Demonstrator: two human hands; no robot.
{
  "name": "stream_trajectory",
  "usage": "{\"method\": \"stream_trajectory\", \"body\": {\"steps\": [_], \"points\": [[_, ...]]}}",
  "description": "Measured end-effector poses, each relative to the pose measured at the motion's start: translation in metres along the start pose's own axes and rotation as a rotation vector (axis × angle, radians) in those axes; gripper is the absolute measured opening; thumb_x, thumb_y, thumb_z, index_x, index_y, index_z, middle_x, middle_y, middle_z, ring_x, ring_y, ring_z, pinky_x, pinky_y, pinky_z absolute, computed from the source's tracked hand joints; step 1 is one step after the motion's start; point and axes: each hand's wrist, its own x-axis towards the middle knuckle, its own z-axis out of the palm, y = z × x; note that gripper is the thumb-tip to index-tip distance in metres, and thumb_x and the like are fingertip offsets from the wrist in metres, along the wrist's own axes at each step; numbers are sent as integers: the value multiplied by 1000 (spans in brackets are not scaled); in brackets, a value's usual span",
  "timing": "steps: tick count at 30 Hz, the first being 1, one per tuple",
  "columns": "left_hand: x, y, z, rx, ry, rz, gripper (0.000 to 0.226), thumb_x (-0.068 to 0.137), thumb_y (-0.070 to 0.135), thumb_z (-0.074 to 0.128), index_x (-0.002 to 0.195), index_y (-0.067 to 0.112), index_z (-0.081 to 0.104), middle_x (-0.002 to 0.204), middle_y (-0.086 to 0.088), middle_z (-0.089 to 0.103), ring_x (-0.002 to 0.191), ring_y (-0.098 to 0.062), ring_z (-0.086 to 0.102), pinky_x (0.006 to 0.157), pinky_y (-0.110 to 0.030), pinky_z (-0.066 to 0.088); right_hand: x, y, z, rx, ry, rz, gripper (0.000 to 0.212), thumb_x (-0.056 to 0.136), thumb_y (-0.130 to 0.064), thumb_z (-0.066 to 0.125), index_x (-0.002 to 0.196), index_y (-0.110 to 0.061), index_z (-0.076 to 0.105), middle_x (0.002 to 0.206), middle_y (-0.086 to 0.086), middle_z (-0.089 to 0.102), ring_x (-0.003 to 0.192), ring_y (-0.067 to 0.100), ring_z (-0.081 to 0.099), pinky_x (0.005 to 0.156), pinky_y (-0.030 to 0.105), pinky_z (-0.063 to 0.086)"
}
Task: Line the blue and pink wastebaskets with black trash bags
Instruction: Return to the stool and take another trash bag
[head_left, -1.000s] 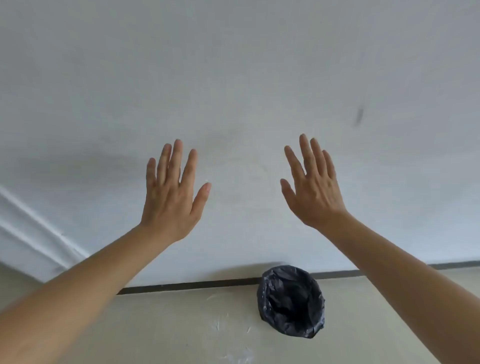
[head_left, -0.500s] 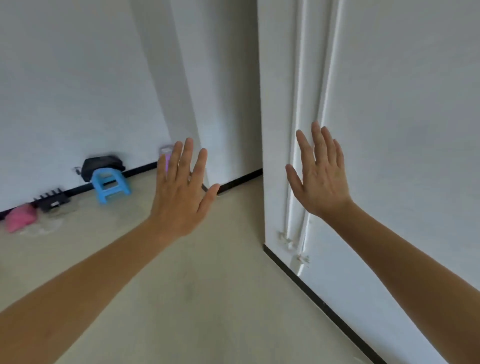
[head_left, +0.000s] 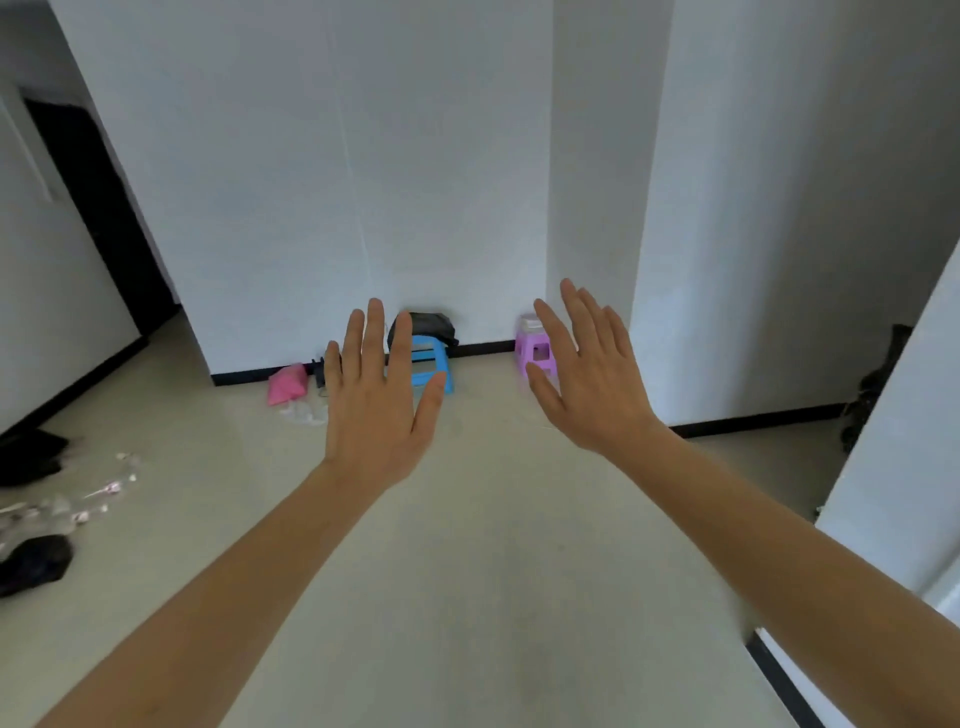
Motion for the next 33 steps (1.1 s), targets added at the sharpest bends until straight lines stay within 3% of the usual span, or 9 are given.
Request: {"method": "stream_trajectory", "body": {"steps": [7,14,19,27,33], "points": [[130,-84,153,41,-7,3,68,99,51,27,153,12,16,162,-16,7,149,-33,5,118,-54,12,131,45,167,66,7,-8,64,99,-40,45,152,-12,27,160,19,19,147,35,21,116,55,24],[295,-169,276,113,-58,18,69,98,53,24,152,10,20,162,-16,9,149,-34,8,117,-57,16,303,96,308,81,-100,-65,65,99,-39,46,153,-10,26,160,20,18,147,36,21,116,54,24],[377,-249,345,131,-36,-43,69,98,54,22,152,10,21,161,-16,13,148,-34,10,117,-56,17,416,104,410,121,-122,-67,63,101,-39,43,153,-10,25,161,18,16,148,34,19,119,51,18],[508,-405,514,131,-53,-95,69,98,51,29,153,11,18,162,-15,9,149,-32,6,117,-55,16,589,110,618,98,-159,-87,64,101,-42,40,155,-12,21,162,16,12,149,32,15,120,48,13],[646,-500,621,65,-121,-80,69,98,52,24,152,10,21,161,-16,14,148,-33,12,117,-53,19,728,136,737,67,-206,-55,63,100,-39,42,154,-11,24,161,18,17,148,34,19,119,50,18]]}}
